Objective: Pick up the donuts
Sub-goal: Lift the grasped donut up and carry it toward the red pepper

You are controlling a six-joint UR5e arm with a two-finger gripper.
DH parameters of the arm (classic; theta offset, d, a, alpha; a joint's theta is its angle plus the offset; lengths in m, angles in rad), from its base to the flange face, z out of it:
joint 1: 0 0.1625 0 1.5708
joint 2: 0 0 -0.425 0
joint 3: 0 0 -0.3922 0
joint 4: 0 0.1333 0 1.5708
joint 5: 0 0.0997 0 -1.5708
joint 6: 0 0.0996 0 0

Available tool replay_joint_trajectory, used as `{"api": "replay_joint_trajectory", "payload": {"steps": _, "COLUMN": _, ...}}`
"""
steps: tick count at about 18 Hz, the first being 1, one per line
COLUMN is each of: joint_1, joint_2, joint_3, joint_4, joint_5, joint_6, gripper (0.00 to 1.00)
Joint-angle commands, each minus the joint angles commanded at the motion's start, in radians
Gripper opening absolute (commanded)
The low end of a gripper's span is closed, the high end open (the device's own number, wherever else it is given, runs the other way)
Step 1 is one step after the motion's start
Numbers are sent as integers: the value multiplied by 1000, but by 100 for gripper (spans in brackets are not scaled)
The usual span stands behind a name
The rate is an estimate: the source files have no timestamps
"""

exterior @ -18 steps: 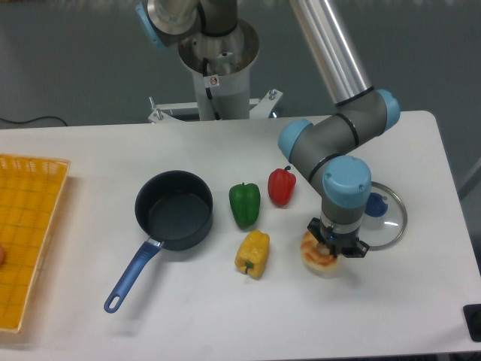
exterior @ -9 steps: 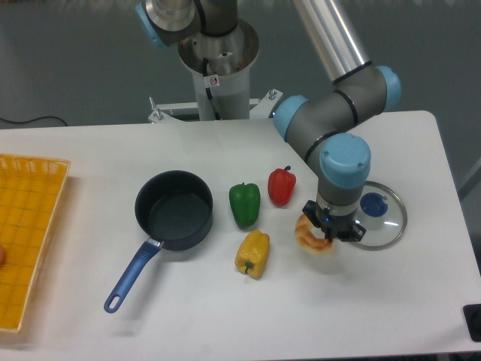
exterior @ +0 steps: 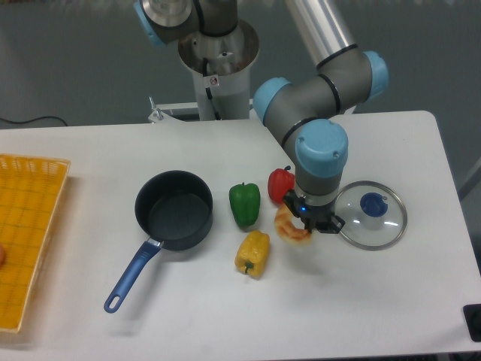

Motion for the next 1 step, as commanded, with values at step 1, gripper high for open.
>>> {"api": "replay_joint_trajectory", "payload": {"steps": 1, "joint_1": 0, "joint_2": 5, "joint_3": 0, "joint_4": -5, "joint_5": 0, "joint_6": 0, "gripper": 6}}
